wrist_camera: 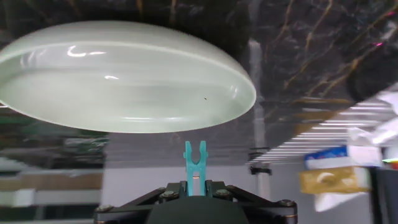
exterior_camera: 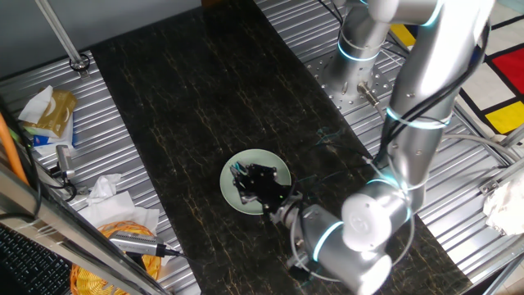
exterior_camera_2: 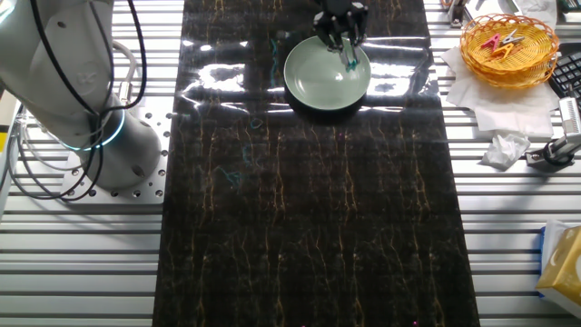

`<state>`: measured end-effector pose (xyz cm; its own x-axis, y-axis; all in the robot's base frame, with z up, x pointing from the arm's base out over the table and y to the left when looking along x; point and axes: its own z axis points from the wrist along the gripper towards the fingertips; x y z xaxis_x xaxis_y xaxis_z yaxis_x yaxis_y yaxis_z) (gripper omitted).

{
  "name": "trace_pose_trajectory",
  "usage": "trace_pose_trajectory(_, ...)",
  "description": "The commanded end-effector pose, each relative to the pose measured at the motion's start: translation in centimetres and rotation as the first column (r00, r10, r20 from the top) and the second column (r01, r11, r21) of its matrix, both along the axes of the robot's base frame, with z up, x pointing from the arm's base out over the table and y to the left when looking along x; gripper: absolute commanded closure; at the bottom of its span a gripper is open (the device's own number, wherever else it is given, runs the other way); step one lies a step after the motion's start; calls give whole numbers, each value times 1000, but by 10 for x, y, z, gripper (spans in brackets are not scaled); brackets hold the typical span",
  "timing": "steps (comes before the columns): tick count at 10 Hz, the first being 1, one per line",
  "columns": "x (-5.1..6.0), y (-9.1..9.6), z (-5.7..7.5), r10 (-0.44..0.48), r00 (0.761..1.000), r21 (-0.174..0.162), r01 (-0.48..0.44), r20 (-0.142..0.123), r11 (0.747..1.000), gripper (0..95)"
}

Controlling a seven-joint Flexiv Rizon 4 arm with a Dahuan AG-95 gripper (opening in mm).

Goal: Use a clamp

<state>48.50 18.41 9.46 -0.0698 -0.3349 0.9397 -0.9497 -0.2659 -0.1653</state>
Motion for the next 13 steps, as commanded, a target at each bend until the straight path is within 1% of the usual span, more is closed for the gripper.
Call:
trace_pose_trajectory(1, 9, 2, -8, 31, 999, -8, -31, 12, 999, 950)
trace_pose_trajectory(4, 15, 17, -8, 40, 999, -22, -39, 14, 999, 950)
trace_pose_trajectory(5, 18, 23, -8, 43, 999, -27, -43, 8, 999, 950)
trace_pose_trajectory(7, 20, 28, -7, 46, 999, -25, -46, -2, 999, 950)
trace_pose_trajectory(8, 20, 29, -7, 47, 999, -21, -47, -1, 999, 950)
trace_pose_trajectory(9, 21, 31, -6, 45, 999, -19, -45, 15, 999, 950)
trace_pose_trajectory(10, 21, 32, -6, 40, 998, -14, -39, 45, 999, 950)
trace_pose_trajectory(11, 21, 32, -6, 36, 998, -11, -36, 60, 999, 950)
trace_pose_trajectory(13, 22, 32, -6, 23, 994, -12, -22, 102, 1000, 950)
